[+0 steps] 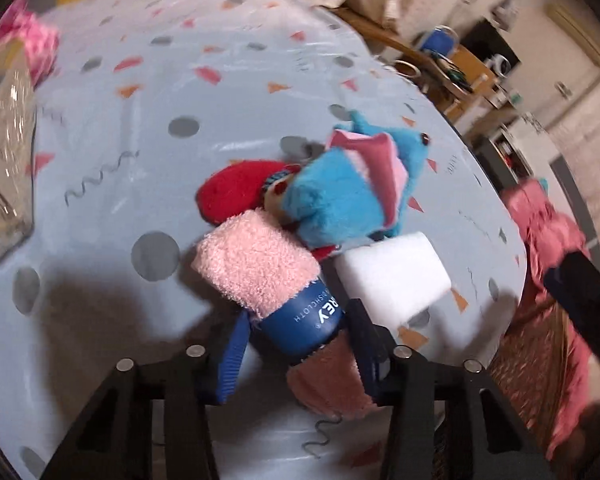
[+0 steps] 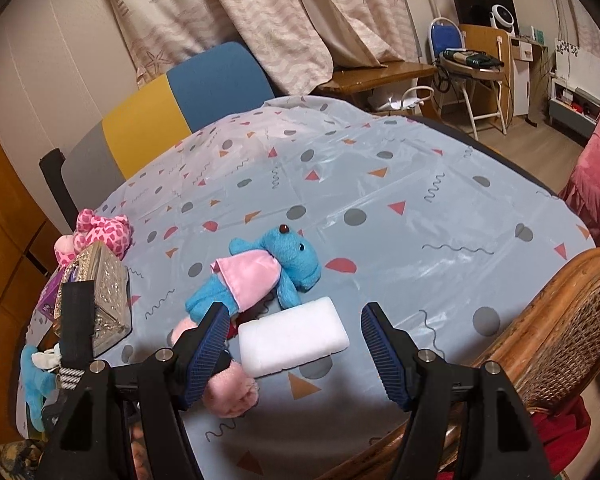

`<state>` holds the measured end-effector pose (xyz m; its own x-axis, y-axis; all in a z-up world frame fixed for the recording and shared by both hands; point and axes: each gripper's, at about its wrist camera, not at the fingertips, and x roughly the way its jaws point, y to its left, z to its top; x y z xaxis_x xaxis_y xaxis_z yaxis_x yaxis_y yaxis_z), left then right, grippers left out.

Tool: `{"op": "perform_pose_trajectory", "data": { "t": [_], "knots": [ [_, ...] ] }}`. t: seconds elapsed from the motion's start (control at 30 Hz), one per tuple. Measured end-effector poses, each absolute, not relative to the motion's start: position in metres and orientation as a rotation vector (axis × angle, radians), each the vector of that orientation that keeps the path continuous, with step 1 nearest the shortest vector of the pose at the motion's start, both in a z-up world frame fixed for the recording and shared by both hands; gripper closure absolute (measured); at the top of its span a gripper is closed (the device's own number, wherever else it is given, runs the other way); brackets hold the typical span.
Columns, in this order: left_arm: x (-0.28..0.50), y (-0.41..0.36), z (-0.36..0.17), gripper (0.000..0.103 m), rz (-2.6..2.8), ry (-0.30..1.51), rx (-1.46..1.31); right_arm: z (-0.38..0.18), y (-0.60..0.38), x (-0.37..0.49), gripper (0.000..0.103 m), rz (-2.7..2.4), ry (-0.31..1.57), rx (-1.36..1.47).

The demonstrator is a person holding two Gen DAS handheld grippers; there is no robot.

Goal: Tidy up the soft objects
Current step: 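Reach the left tool to the pink towel with blue band and grasp it, then grasp the red knit doll with the right tool while the left tool holds the pink towel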

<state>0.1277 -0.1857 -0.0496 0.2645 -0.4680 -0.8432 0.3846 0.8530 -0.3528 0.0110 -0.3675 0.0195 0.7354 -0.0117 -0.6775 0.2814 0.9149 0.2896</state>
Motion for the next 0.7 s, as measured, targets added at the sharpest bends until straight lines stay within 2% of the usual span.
{"op": "perform_pose_trajectory", "data": {
  "t": [0.47,0.7],
  "knots": [
    [0.106,-0.081,-0.053,0.053,-0.607,1.164,-0.075,0.015,-0.345,0.035,0.033,-0.051,0.822,0.482],
    [0.102,-0.074,-0.06,0.05,-0.592,1.138,-0.108,-0.002,-0.339,0.075,0.033,-0.007,0.914,0.631]
  ]
}}
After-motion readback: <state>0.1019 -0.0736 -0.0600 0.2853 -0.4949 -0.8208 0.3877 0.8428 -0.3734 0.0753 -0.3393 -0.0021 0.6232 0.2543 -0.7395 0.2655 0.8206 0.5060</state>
